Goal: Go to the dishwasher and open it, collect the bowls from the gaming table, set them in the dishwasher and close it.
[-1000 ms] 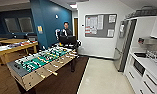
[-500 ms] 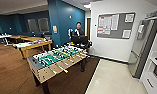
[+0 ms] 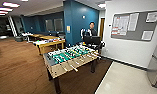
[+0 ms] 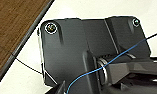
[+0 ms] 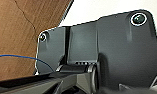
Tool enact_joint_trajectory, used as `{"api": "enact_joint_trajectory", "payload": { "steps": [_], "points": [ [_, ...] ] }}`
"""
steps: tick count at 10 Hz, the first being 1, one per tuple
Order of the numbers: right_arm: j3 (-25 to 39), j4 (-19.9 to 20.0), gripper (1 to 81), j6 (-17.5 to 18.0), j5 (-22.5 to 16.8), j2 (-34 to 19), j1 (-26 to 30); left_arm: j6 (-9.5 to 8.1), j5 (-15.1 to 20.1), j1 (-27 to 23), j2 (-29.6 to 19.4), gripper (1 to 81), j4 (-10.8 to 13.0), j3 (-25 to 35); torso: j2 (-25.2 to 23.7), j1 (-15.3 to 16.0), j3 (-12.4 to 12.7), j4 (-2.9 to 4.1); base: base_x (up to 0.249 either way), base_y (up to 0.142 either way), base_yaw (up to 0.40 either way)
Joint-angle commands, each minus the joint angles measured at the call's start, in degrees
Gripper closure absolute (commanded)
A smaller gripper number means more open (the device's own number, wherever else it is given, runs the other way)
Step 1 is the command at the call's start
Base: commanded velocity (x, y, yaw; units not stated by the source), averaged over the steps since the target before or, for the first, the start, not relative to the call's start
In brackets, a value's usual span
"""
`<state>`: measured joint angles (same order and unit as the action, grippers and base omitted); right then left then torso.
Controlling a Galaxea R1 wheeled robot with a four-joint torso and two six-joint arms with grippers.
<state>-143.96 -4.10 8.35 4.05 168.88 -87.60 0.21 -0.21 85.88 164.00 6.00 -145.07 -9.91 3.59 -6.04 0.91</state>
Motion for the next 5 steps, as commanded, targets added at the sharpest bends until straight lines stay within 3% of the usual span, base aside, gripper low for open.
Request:
{"api": "enact_joint_trajectory", "payload": {
  "steps": [1,5],
  "points": [
    [0.4,-0.7,1.0,-0.3,-2.6,0.2,3.0,-0.03,2.8,-3.0,-0.5,1.0,-0.5,0.3,0.0,0.0,0.0,0.0,0.0,0.0,0.355],
    [0.3,-1.7,1.0,-0.3,-2.6,0.8,2.9,-0.12,2.5,-3.0,0.3,1.0,-0.5,-0.1,0.0,0.0,0.0,0.0,0.0,0.0,0.355]
  ]
}}
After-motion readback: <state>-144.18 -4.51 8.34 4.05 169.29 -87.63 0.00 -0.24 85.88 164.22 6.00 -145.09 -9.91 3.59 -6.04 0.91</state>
